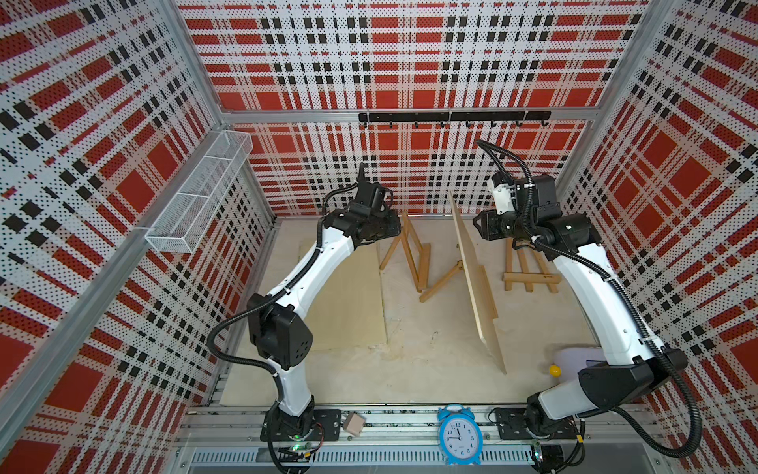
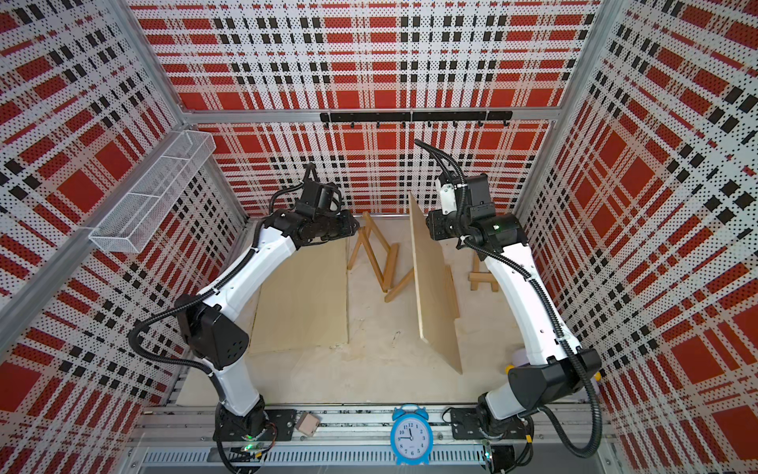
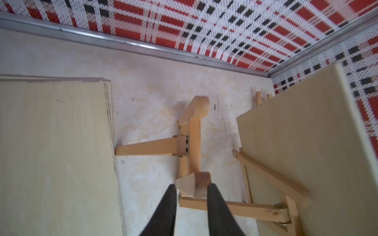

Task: Disassemble the easel
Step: Adjust the drawing board.

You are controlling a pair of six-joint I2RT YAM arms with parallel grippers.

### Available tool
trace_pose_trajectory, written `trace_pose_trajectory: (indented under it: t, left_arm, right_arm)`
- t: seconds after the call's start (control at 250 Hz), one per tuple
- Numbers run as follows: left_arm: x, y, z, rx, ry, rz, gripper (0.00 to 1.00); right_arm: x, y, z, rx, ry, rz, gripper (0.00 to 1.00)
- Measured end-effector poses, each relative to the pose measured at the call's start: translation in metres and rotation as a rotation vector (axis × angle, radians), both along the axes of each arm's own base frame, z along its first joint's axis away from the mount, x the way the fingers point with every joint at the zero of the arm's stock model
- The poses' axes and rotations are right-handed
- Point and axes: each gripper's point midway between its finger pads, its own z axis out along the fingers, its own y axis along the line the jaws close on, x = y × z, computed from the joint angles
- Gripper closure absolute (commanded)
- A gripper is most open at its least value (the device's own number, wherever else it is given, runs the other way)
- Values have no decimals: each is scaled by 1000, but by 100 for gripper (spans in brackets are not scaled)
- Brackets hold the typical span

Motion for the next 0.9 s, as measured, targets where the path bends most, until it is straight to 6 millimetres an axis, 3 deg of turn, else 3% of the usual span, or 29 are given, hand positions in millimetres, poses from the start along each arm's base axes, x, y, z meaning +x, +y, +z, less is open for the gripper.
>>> trace_pose_trajectory:
  t: [0.12,0.292,0.448,0.596,0.9]
  left_arm:
    - [-28,8,-32,66,80,8,74]
    - [-101,35,-93,157,248,33,74]
    - [-147,27,-136,166,344,11,73]
    - [-164,10,-166,146,391,5,73]
    - [-173,-20,-203,173,426,-7,74]
  right_arm:
    - [0,-1,-2,-10,1,2,52]
    - [0,0,-9,-23,15,11,51]
    - [-1,2,-13,-26,22,30,51]
    - [-3,5,-13,-24,23,52,51]
    - [-17,3,-14,-36,23,78,50]
